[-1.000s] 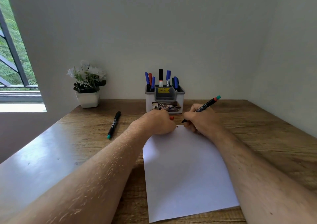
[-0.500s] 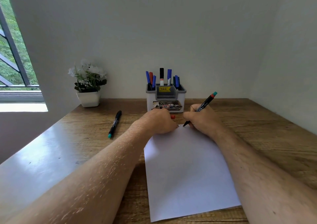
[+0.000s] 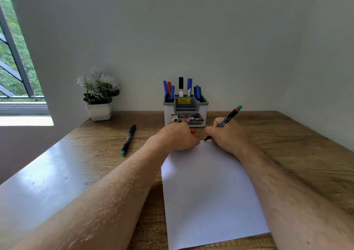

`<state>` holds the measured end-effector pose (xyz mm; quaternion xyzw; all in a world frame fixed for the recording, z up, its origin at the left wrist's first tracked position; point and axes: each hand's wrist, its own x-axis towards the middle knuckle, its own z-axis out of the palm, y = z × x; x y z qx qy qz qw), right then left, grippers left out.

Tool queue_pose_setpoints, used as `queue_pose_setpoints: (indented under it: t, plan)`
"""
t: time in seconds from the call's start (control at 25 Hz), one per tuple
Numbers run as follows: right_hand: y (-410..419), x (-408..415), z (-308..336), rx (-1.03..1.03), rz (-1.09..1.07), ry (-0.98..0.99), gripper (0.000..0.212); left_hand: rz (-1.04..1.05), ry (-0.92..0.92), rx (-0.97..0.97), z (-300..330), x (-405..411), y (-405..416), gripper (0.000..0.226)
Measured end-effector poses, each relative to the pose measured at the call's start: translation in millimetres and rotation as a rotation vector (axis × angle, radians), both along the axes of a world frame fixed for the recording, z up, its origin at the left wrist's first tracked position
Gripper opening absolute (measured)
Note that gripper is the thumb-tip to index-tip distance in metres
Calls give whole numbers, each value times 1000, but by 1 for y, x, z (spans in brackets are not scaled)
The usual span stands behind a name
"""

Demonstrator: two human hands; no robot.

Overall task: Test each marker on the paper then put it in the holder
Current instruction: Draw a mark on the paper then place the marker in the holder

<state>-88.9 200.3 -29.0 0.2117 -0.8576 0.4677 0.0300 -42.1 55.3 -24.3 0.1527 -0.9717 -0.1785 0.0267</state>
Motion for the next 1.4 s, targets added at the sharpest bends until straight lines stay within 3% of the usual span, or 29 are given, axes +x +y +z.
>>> queue_pose_setpoints:
  t: [0.44,0.84,0.96,1.16,1.4]
  plan:
    - [1,-2,-1,16,40,11,29,1,1,-8,2,0,0,47]
    - [0,-9,-4,-58,-54,-4,25,-33,61,23,2,1,-2,39]
    - [0,-9,-1,-183,-41,-56,23,-15,148,81,4,1,-4,34]
    - [-1,-6,6,-589,215,-259,16,2,245,102,7,3,-4,31]
    - [-2,-4,8,-727,278,-321,22,10,245,105,6,3,-5,31]
